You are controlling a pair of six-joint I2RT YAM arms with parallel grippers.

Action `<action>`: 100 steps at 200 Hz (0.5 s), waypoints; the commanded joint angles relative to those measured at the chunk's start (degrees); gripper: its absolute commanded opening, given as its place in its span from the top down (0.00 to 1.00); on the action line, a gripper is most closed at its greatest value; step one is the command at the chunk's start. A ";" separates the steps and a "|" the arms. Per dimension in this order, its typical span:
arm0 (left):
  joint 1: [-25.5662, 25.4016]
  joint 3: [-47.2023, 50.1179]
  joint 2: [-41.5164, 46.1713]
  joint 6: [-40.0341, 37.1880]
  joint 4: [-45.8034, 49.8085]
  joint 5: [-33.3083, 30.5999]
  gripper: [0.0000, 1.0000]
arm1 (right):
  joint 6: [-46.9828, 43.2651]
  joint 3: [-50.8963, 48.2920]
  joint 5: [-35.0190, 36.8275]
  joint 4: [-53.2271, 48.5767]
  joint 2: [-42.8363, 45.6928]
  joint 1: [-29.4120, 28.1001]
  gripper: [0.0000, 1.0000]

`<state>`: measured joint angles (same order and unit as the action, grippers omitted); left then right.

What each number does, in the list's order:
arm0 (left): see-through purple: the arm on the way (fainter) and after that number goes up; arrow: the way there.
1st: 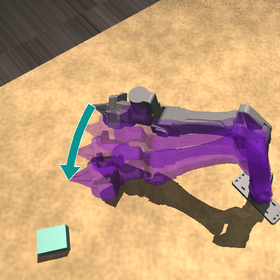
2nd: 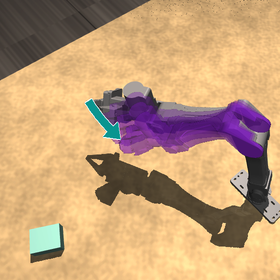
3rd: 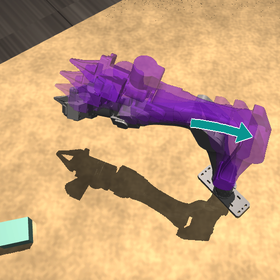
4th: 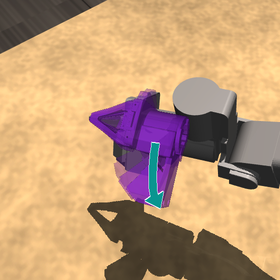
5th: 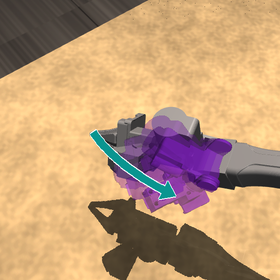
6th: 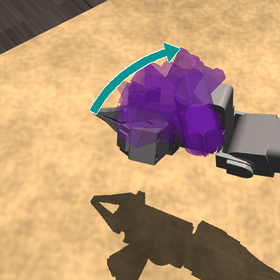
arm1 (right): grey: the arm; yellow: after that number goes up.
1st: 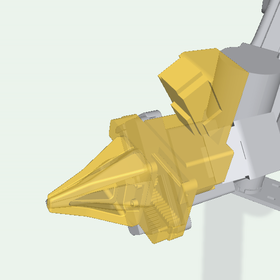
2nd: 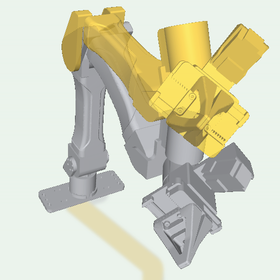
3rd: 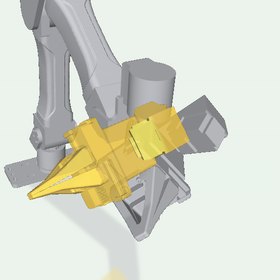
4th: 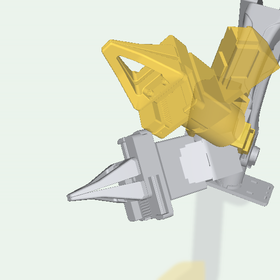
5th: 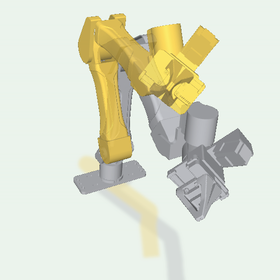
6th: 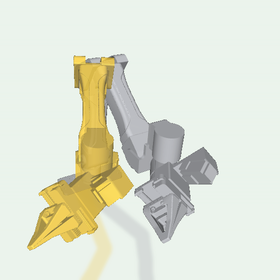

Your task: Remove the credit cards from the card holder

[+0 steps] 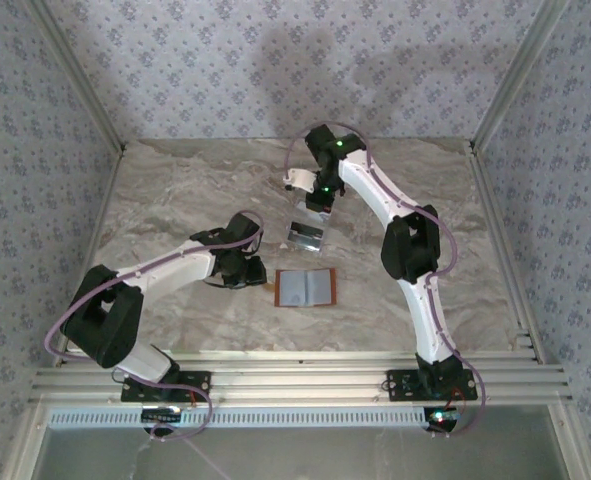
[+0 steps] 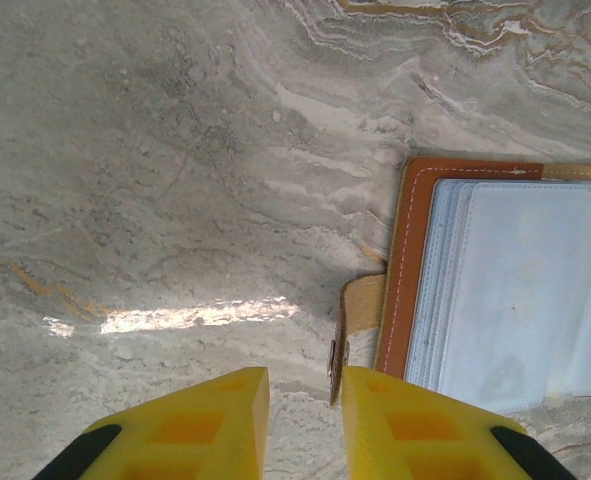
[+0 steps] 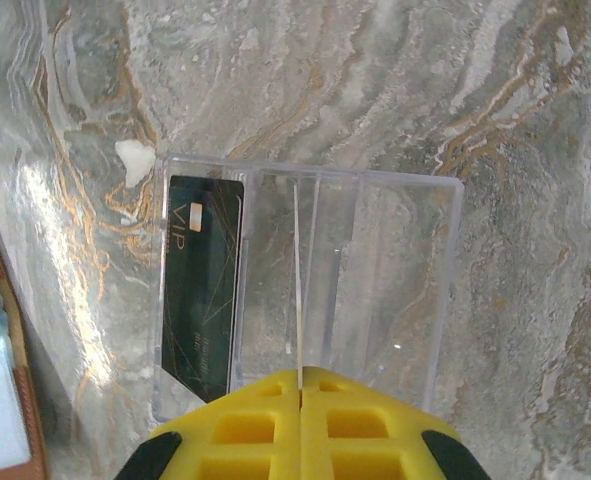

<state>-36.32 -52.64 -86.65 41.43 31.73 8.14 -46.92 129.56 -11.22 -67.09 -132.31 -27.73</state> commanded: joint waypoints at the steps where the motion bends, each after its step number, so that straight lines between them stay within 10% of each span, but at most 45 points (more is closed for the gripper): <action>1: 0.40 -0.92 0.25 -0.69 0.97 0.48 0.73 | 5.98 1.66 1.45 -0.76 -0.92 -0.22 1.00; 100: 0.34 -1.05 0.74 -1.17 1.68 0.94 0.73 | 0.51 0.24 0.41 -1.92 -4.52 -1.44 1.00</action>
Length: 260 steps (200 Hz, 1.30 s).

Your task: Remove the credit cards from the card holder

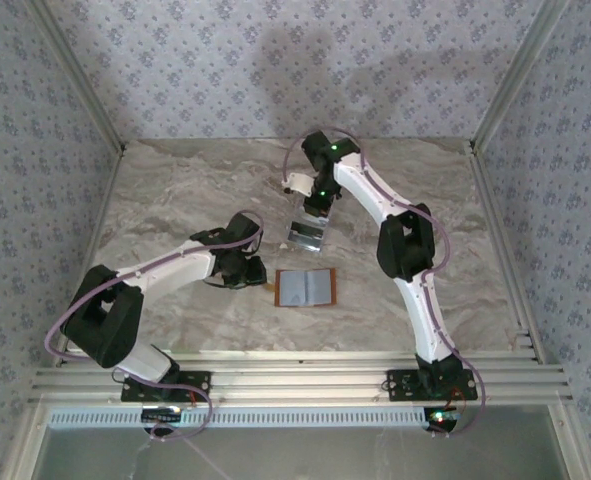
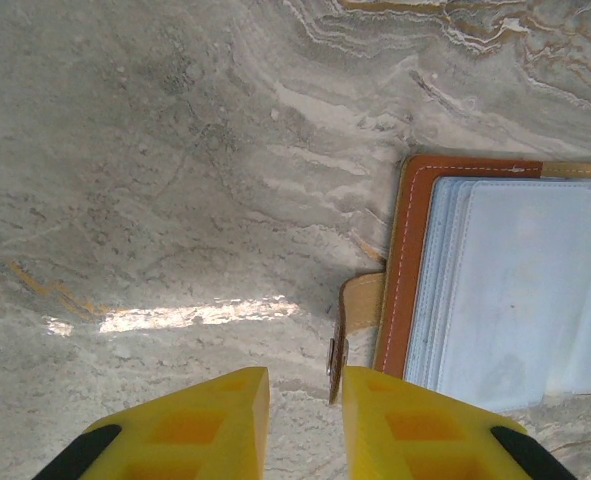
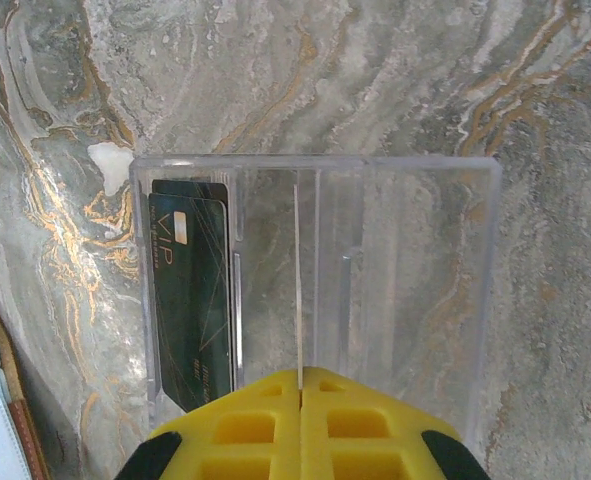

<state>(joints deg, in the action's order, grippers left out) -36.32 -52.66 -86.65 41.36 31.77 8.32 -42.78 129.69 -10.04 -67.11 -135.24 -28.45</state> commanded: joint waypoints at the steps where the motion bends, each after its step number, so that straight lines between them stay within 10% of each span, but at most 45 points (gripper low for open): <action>1: 0.40 -1.03 0.72 -1.06 1.68 0.80 0.73 | -3.84 0.07 -0.77 -1.89 -1.60 -0.73 1.00; 135: 0.39 -0.12 3.09 -0.08 3.11 -0.30 0.73 | -25.64 3.33 -2.43 -11.06 -2.96 -2.69 1.00; 173: 0.31 -0.46 2.86 0.02 3.12 -0.44 0.73 | -22.53 3.39 0.08 -6.56 -2.68 -2.74 0.68; 260: 0.36 -1.48 2.27 -0.14 2.99 -0.27 0.73 | -17.33 -4.25 1.53 6.62 6.35 -1.84 0.65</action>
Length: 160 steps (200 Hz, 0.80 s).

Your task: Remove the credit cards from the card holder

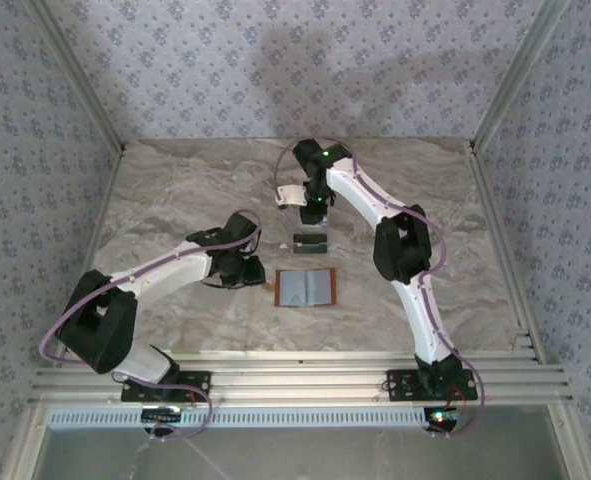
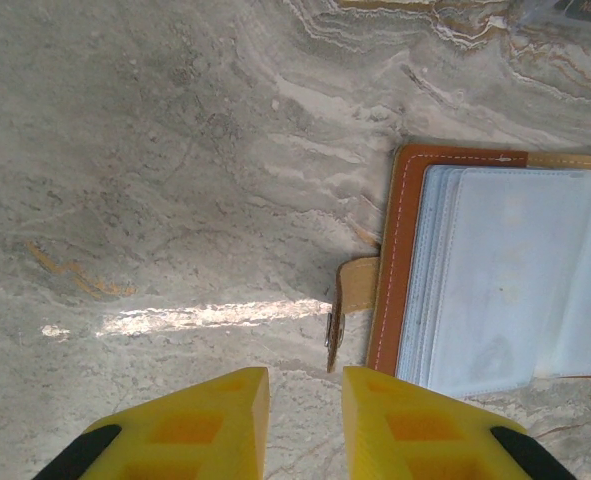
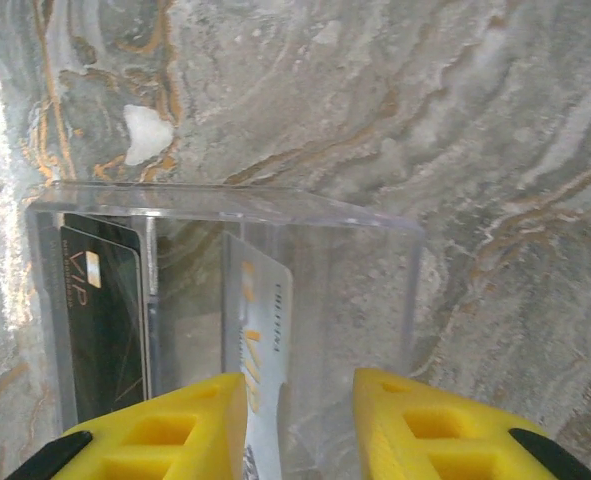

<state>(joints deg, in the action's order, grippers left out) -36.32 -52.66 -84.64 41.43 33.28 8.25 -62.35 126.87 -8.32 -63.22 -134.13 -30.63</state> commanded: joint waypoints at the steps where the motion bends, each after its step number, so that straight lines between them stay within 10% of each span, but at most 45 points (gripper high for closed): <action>1: 0.32 -1.48 0.26 -0.21 1.50 -0.23 0.73 | 2.27 -1.57 -0.29 2.83 5.35 0.37 0.65; 48: 0.29 -2.08 -0.13 -0.24 0.84 -0.54 0.73 | 11.62 -6.52 -1.66 7.37 10.59 0.58 0.66; 160: 0.76 -5.42 -2.85 -1.60 -1.47 -1.20 0.73 | 71.88 -23.03 -10.85 22.32 17.40 4.87 0.82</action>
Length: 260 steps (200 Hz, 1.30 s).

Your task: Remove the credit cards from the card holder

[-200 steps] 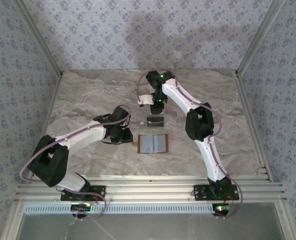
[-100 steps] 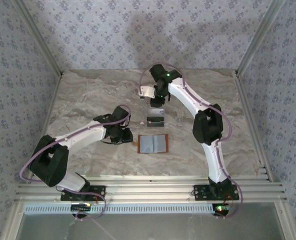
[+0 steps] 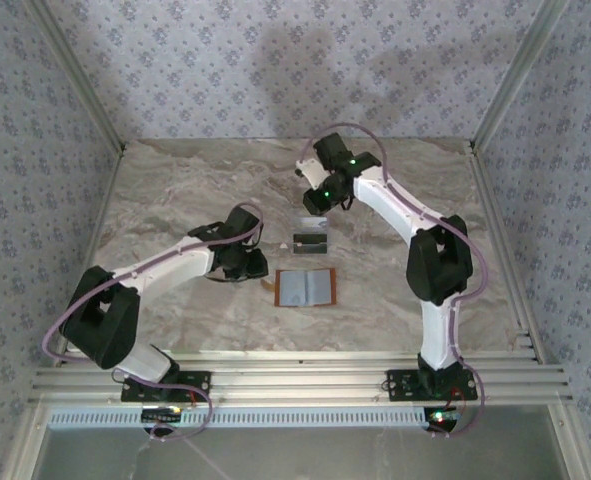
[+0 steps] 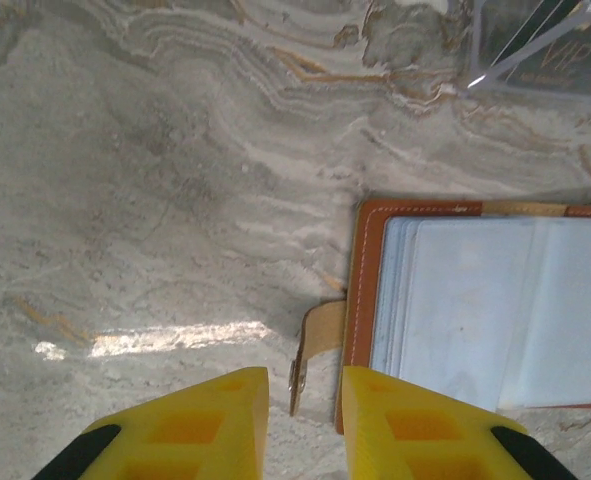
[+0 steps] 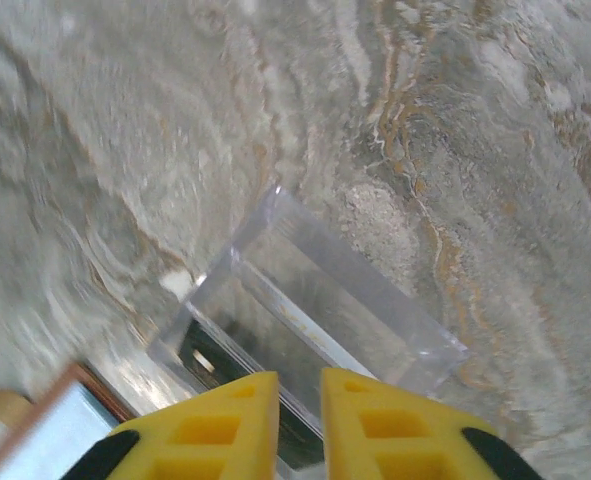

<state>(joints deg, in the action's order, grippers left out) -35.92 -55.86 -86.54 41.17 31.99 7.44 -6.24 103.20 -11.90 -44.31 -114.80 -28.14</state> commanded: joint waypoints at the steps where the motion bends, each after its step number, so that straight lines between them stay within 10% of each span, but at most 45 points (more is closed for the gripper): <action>1: 0.39 -2.19 -0.97 -1.30 -0.18 -0.40 0.73 | 16.06 0.62 -7.57 3.47 -2.14 2.47 0.82; 260: 0.44 0.94 1.81 -0.56 -0.17 -0.08 0.73 | 21.17 1.40 -6.39 4.26 -11.66 -0.16 0.95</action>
<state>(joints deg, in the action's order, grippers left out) -35.88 -55.53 -86.67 40.99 31.38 7.44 15.84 105.43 -19.68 -38.22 -126.45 -28.16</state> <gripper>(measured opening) 0.267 0.063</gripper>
